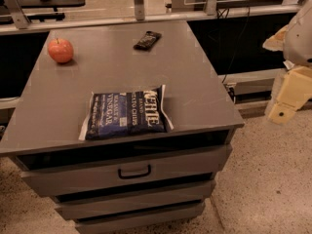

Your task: Move rxbar chocolate near blue chip bag

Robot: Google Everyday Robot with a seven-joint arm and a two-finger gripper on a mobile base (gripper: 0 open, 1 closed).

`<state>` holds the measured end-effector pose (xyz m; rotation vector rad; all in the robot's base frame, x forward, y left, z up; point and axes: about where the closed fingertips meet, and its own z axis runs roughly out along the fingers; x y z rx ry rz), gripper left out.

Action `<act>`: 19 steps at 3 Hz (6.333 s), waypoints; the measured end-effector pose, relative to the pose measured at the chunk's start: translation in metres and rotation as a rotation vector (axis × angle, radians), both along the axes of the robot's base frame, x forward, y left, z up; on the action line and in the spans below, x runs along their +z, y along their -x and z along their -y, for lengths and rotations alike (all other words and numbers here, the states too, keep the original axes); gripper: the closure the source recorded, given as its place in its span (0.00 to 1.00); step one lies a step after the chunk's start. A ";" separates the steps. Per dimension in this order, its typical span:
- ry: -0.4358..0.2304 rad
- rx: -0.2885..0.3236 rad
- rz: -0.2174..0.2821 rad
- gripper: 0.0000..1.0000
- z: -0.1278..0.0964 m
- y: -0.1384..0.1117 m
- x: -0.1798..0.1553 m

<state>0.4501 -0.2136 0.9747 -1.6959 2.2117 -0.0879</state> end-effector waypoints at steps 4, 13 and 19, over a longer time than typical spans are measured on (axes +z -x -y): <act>-0.282 -0.005 0.195 0.00 -0.061 -0.160 -0.020; -0.792 -0.319 0.258 0.10 -0.221 -0.437 -0.125; -0.808 -0.104 0.385 1.00 -0.219 -0.361 -0.061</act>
Offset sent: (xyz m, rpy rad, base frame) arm 0.1895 0.0560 -0.0355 0.3161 -0.2059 -0.0146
